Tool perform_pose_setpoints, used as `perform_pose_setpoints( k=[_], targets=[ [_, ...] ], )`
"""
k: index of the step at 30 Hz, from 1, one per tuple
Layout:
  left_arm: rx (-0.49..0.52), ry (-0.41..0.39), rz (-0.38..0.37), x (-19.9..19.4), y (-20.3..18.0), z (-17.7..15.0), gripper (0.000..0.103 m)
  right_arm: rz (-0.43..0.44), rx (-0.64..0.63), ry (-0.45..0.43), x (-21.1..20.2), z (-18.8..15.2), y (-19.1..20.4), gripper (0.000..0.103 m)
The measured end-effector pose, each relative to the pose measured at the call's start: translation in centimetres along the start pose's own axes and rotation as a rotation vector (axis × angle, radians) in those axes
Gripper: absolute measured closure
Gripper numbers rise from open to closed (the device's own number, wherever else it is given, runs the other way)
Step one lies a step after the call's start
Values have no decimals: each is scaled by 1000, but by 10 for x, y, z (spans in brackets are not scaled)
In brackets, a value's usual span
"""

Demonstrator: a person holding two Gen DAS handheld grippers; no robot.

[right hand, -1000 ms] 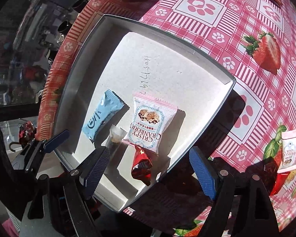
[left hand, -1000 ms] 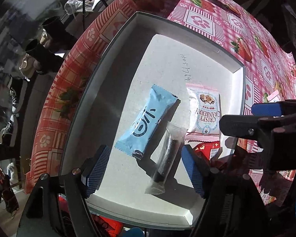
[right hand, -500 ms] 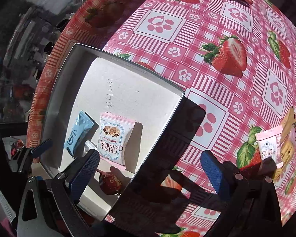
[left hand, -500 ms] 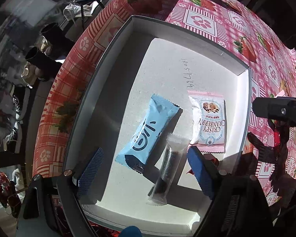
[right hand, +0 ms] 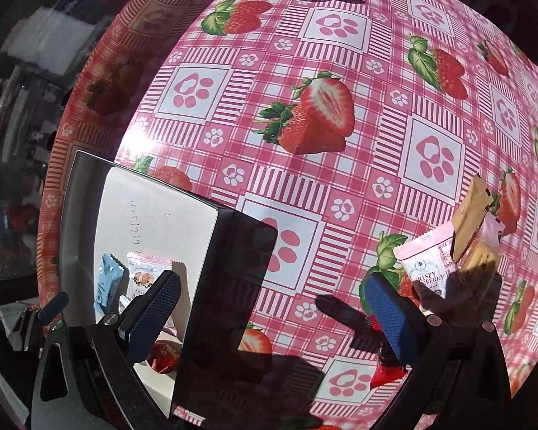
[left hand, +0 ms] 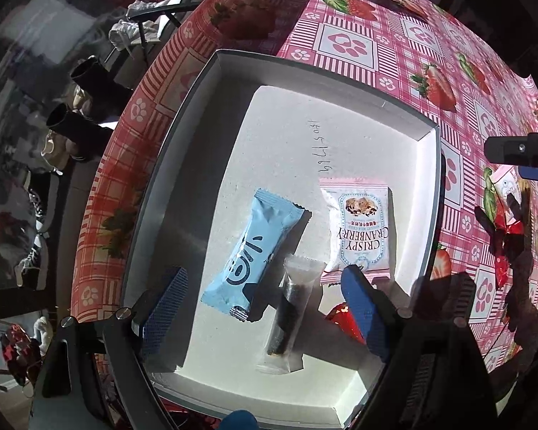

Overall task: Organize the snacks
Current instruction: 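Move both tools out of the box back over the snack pile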

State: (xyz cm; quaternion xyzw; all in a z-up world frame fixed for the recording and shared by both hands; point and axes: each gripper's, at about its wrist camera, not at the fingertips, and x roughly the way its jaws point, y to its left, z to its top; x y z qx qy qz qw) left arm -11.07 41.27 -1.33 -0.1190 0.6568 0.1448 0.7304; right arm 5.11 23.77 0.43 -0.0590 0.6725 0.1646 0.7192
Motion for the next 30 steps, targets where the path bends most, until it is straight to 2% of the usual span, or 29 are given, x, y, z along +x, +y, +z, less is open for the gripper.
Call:
perform_pose_setpoints(
  k=[6,18,30],
  targets=[
    [39,-4,1,-7,-20,-4,13,-25,75,-10,-8,2,-29,0],
    [108,-8,9,-21,-60,-14,13,-55,181,-22,-20,-26,-82,0],
    [168,8,19,-21,-95,-15,13,-164,264,-6,-24,-47,-165,0]
  ],
)
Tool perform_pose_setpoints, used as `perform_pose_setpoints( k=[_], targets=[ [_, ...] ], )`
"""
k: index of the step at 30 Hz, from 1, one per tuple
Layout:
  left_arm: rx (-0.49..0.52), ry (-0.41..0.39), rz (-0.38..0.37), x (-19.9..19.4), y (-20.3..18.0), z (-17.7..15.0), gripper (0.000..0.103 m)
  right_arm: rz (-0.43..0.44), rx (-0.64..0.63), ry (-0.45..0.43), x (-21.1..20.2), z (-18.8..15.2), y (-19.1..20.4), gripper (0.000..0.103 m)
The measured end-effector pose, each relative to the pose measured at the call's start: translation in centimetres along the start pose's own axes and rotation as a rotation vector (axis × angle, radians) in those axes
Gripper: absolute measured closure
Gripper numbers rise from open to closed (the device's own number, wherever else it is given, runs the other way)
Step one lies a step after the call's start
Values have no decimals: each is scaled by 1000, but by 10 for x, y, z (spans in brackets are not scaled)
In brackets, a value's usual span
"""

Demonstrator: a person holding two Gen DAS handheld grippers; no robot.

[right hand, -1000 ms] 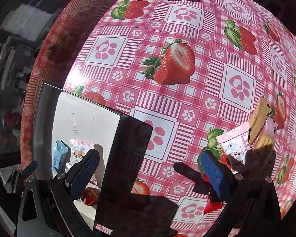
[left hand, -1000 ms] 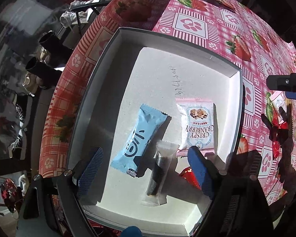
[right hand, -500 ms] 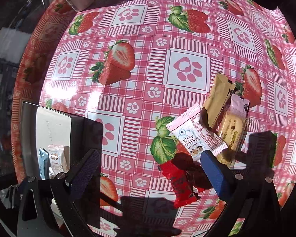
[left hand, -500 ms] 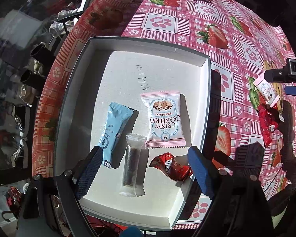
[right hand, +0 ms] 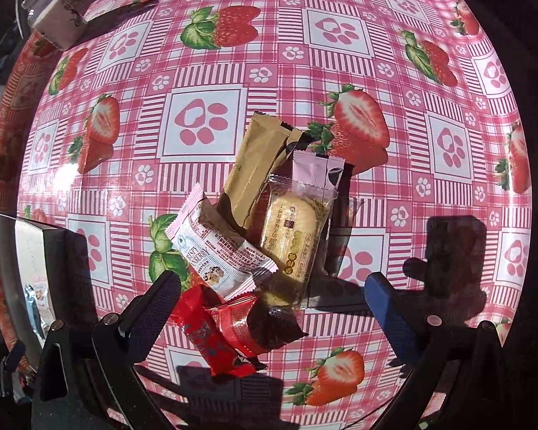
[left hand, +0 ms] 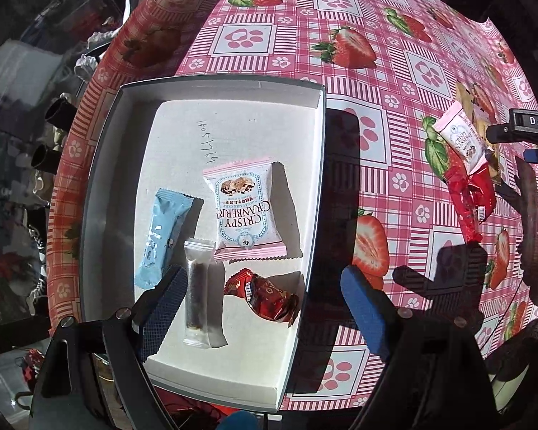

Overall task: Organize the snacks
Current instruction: 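Move both tools out of the box back over the snack pile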

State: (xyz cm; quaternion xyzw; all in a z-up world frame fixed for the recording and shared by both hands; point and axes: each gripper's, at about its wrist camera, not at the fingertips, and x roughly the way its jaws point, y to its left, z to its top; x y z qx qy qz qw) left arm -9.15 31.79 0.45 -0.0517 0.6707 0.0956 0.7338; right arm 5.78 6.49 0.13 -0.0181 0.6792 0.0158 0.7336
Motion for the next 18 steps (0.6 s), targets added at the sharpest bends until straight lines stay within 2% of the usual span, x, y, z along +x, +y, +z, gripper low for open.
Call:
perform_pose_setpoints(
  k=[9,14,18],
  targets=[
    [48,2,-14,-5,-26,18,13,-47,31,63,24,-11,-48,0],
    [136,13,-32,-3,-59,35,13,-18,114,95,31,-43,-92,0],
    [181,40,-87,6,-96,54,13,39,201,99,29,-64,-127,0]
  ],
)
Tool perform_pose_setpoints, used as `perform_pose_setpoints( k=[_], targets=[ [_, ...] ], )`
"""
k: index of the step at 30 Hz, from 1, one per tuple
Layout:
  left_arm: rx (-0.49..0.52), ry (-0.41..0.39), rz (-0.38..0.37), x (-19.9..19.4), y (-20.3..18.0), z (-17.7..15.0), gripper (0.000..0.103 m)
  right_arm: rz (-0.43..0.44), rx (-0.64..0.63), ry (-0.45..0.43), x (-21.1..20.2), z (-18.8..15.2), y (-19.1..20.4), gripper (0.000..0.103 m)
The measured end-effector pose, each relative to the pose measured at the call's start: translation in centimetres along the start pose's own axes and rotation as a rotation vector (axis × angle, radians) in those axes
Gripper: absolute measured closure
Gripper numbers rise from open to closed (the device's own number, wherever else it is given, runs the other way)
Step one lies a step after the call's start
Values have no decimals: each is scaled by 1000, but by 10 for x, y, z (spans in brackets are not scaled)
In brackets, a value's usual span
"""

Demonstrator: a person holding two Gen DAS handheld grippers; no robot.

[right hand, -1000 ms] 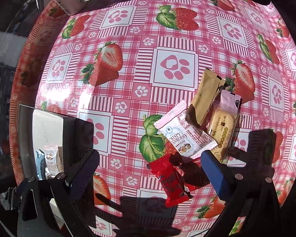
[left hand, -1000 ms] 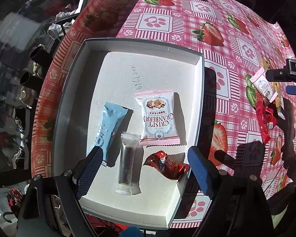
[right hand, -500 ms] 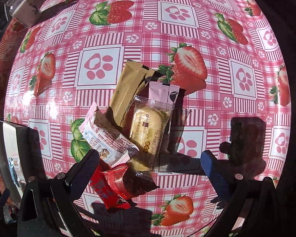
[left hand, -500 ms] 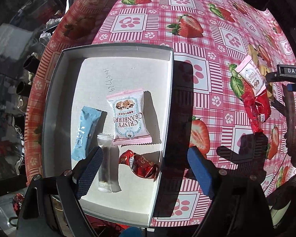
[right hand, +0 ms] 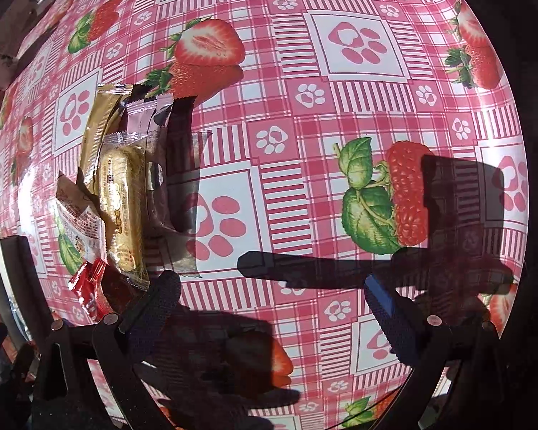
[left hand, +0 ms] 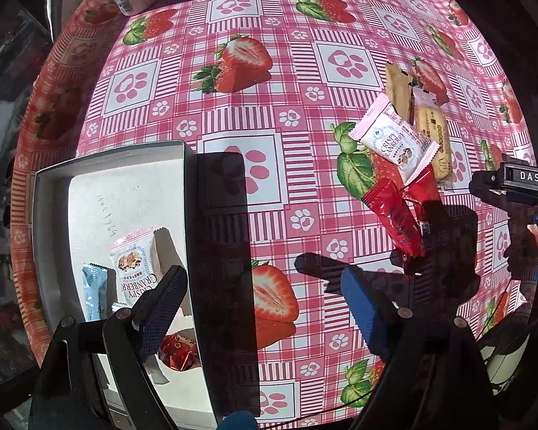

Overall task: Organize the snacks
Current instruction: 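Move both tools out of the box back over the snack pile, then grasp the red bar with left tool while right tool grasps the clear-wrapped yellow cake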

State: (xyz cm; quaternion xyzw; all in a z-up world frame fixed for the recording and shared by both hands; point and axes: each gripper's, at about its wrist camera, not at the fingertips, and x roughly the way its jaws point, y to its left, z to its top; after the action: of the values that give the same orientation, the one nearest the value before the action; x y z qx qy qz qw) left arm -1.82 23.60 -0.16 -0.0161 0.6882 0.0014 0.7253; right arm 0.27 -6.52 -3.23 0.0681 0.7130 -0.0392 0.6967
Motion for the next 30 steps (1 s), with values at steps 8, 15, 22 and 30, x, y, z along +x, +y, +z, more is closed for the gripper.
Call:
perform_pose_setpoints(
  k=[8,15,22,30],
  targets=[
    [-45,69,-67,35,-46,26,13,111,32,-32,-3,27,-1,0],
    [-48,88,-25,62,-75,28,8,118,-67,-23,7,48,53,0],
    [-67,92,3,69,-40,30,4,27,-42,-9,19,30,33,0],
    [-182,108,15,59,-17,24,4,40,-48,10,26,10,-14,0]
  ],
)
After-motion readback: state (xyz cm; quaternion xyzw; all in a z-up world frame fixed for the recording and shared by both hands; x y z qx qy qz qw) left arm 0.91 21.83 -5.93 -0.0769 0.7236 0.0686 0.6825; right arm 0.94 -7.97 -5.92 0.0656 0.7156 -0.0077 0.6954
